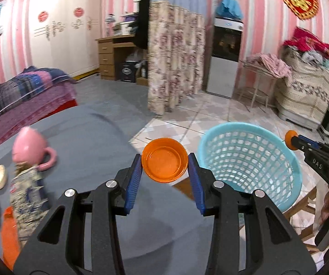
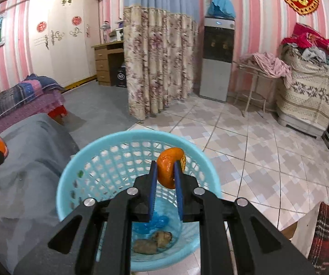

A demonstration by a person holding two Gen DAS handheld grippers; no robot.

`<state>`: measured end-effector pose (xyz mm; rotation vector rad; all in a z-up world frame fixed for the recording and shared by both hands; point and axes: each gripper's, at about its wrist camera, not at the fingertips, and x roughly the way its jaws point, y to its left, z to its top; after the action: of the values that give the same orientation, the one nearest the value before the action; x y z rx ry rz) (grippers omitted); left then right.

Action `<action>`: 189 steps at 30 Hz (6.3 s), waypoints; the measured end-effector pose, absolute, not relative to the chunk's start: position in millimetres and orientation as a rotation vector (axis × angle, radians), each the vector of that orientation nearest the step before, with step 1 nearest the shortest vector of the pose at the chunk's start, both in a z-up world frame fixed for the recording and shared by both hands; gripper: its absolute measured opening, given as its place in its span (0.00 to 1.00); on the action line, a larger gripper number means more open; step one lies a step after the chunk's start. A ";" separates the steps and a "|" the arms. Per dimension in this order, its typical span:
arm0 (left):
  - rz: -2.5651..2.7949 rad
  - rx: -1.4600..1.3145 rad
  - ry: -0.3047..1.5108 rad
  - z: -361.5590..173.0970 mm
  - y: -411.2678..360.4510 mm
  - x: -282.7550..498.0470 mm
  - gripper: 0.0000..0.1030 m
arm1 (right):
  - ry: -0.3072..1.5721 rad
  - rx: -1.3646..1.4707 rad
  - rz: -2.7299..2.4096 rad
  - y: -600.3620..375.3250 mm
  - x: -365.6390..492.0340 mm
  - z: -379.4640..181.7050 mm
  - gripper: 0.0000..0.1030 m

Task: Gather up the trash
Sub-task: 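Carry the cap and orange over the blue basket and open both grippers, then move both tools back over the table, then grasp the printed snack package with the right gripper while the left grasps the orange bag, then carry the package and orange bag to the blue basket and release both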

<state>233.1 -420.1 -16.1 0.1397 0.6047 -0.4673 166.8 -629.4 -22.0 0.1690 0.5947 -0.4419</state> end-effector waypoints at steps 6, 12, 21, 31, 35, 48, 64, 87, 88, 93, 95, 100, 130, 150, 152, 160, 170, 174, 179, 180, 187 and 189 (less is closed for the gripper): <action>-0.563 0.189 0.614 -33.3 -476.6 240.9 0.38 | 0.592 0.220 -0.490 -656.6 163.3 -28.5 0.15; -0.607 0.247 0.635 -54.8 -525.2 251.0 0.38 | 0.590 0.244 -0.495 -664.4 163.1 -34.0 0.15; -0.567 0.267 0.597 -52.7 -541.0 264.6 0.74 | 0.585 0.267 -0.489 -665.5 166.0 -37.3 0.15; -0.437 0.224 0.579 -34.3 -475.0 275.9 0.89 | 0.580 0.230 -0.462 -640.1 181.5 -35.5 0.15; -0.388 0.202 0.576 -30.5 -441.8 276.3 0.89 | 0.585 0.228 -0.453 -629.9 189.7 -39.4 0.15; -0.293 0.134 0.569 -20.7 -375.5 266.9 0.91 | 0.564 0.209 -0.434 -602.7 208.2 -43.7 0.68; -0.198 0.111 0.543 -3.1 -315.4 241.5 0.94 | 0.517 0.136 -0.423 -563.9 200.4 -12.6 0.93; 0.053 0.066 0.537 16.4 -138.2 174.0 0.95 | 0.511 0.029 -0.180 -415.7 176.4 12.0 0.94; 0.065 0.062 0.539 15.3 -129.9 171.3 0.95 | 0.513 0.022 -0.174 -411.0 176.5 11.4 0.94; 0.100 0.049 0.548 11.0 -100.6 164.0 0.95 | 0.530 -0.080 -0.129 -370.2 182.1 3.8 0.94; 0.110 0.041 0.551 9.3 -88.4 161.9 0.95 | 0.534 -0.093 -0.105 -358.9 183.6 2.0 0.94; 0.133 0.010 0.555 5.2 -63.6 160.1 0.95 | 0.546 -0.058 -0.055 -341.1 185.7 -0.7 0.94; 0.178 -0.054 0.658 -42.2 10.5 173.9 0.95 | 0.720 -0.033 0.088 -261.4 259.4 -57.2 0.85; -0.039 -0.024 0.760 -56.1 -102.5 205.3 0.94 | 0.692 -0.015 0.084 -313.2 244.3 -37.9 0.06; -0.053 -0.013 0.786 -61.4 -113.8 210.4 0.94 | 0.702 -0.030 0.063 -326.3 241.9 -36.3 0.06; -0.089 -0.024 0.874 -80.0 -129.0 227.3 0.46 | 0.762 0.019 0.015 -378.3 233.2 -40.0 0.06; -0.096 -0.041 0.836 -67.2 -121.4 221.4 0.00 | 0.827 0.098 -0.001 -401.2 240.2 -59.0 0.14; -0.093 -0.021 0.772 -48.7 -118.9 213.0 0.00 | 0.820 0.151 -0.004 -406.7 240.1 -62.2 0.58; -0.094 0.002 0.744 -39.0 -120.1 209.3 0.00 | 0.842 0.196 -0.003 -409.3 252.5 -72.8 0.58; -0.094 0.002 0.743 -38.4 -119.6 209.0 0.00 | 0.851 0.194 -0.005 -409.0 254.3 -75.7 0.58; -0.088 0.012 0.712 -26.5 -119.8 207.2 0.00 | 0.844 0.136 0.001 -397.6 257.8 -75.8 0.22; -0.092 0.013 0.700 -20.0 -122.9 206.3 0.00 | 0.833 0.134 -0.005 -399.8 254.1 -74.0 0.10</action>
<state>206.3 -122.9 -20.0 0.0128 0.7004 -0.0920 254.1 -399.8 -74.0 0.1341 0.8331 -0.0048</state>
